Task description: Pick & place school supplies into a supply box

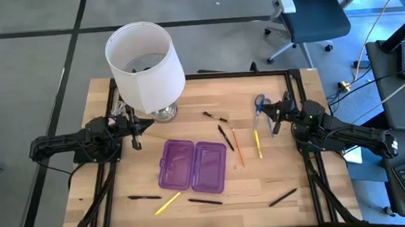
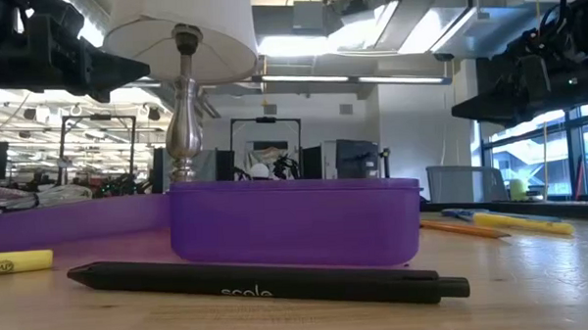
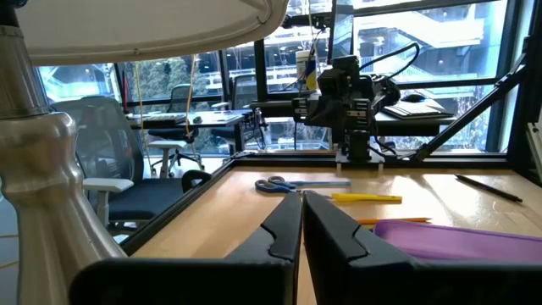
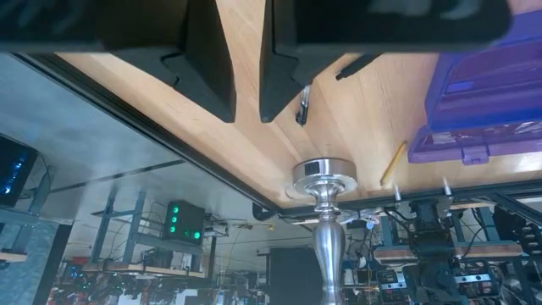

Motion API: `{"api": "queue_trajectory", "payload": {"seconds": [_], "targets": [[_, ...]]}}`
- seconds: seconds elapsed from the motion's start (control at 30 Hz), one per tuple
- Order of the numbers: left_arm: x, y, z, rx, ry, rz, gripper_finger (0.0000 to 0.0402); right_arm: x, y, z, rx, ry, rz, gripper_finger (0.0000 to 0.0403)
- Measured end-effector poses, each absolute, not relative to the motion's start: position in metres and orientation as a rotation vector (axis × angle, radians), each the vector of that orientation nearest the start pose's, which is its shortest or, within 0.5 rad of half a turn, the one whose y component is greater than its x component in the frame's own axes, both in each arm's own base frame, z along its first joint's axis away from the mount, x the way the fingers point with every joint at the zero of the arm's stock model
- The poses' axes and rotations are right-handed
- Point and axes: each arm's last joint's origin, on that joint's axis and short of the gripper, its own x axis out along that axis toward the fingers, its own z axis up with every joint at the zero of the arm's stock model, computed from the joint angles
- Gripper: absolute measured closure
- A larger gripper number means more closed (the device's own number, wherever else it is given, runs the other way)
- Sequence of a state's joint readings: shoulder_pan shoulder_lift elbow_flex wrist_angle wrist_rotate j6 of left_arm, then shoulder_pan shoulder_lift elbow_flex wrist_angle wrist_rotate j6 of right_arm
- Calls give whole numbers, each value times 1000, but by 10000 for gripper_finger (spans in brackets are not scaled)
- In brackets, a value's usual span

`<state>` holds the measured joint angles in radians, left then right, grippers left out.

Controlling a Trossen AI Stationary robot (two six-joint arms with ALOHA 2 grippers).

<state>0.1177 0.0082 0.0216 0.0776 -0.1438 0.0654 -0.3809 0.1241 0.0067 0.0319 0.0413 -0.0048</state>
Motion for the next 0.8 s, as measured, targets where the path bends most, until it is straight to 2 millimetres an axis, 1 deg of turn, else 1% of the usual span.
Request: {"api": "queue_trajectory", "payload": {"seconds": [0.8], "targets": [[95,15,178,64,-82,264,390,97,-40,159,10,86,-422,340]]}}
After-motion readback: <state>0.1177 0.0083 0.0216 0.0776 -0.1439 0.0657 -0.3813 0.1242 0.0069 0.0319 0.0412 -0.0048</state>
